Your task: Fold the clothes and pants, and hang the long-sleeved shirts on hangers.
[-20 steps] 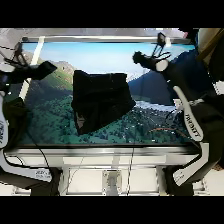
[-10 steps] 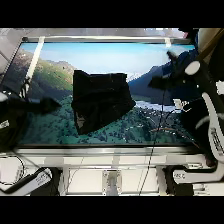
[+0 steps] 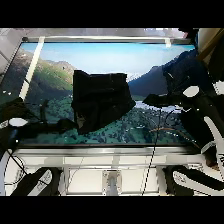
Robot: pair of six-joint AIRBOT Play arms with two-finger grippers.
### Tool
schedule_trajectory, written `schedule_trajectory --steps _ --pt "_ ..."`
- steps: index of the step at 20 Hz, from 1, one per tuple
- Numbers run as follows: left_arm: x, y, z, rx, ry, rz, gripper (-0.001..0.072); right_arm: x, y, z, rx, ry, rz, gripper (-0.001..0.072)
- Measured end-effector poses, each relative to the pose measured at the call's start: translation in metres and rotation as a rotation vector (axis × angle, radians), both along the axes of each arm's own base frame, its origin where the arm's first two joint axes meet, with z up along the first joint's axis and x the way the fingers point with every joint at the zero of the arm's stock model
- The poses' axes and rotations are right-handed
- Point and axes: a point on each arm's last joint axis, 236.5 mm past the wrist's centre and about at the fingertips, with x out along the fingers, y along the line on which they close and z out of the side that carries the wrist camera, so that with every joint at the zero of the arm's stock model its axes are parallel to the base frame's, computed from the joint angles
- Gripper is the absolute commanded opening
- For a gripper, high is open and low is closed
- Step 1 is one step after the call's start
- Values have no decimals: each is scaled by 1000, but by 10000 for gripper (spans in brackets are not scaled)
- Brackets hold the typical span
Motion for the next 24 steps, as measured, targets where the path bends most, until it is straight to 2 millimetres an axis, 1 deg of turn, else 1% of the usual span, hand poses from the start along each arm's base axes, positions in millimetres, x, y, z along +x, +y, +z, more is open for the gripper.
schedule_trajectory --steps 2,4,6,8,10,13,15,17,20,22,24 --pt "-5 -14 -12 49 -10 -67 409 1 2 1 6 -10 -6 353" --pt "-6 -25 -25 102 -11 -100 410 1 3 1 6 -13 -6 353" --pt "-8 -25 -40 167 5 -118 410 0 4 1 9 -11 -5 353" --pt "-6 -23 -47 209 8 -123 410 1 4 1 6 -15 -2 353" --pt "0 -22 -47 234 -4 -124 410 1 3 1 2 -18 2 353" --pt "17 -22 -36 250 -49 -117 410 1 3 1 -1 -22 6 353" --pt "23 -22 -32 254 -59 -114 409 1 3 1 -2 -26 7 353" --pt "20 -24 -33 250 -35 -132 409 1 3 1 -3 -28 9 353" --pt "3 -27 -41 242 40 -189 409 2 3 1 -5 -30 9 353" --pt "-8 -22 -48 268 81 -227 409 2 3 1 -5 -30 9 352" --pt "-9 -14 -53 294 104 -223 410 2 3 1 -5 -31 9 352"
